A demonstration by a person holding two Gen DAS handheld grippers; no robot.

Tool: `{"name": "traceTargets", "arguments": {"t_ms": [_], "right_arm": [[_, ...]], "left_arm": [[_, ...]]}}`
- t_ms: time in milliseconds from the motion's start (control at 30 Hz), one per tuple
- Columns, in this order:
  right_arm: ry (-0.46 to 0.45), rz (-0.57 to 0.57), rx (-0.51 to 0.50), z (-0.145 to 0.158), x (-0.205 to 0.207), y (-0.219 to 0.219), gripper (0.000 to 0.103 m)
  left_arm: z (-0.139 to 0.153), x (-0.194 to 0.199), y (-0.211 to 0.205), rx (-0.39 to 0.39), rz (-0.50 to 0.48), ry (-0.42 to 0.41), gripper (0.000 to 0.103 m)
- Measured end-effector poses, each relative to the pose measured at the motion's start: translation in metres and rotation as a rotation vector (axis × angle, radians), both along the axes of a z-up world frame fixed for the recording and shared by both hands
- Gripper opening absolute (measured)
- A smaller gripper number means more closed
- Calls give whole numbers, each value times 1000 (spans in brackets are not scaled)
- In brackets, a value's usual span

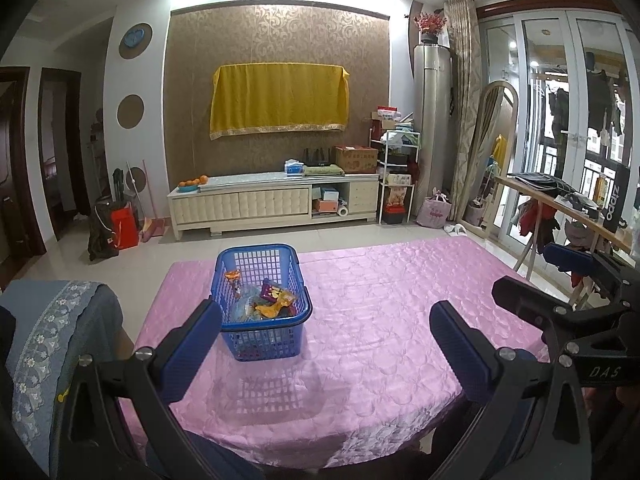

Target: Organize snacks

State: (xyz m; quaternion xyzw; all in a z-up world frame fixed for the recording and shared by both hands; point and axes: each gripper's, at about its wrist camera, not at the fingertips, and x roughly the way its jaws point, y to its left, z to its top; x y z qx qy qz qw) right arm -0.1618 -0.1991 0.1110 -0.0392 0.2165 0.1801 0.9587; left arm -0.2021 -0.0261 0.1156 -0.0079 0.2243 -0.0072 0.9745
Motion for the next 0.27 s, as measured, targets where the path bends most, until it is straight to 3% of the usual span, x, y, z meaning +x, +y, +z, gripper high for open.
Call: {"name": "traceTargets", "arguments": {"t_ms": [267], "right_arm": [[9, 2, 6, -1, 0, -1, 103]], "left_arm": [[0, 0, -2, 9, 3, -2, 103]]}}
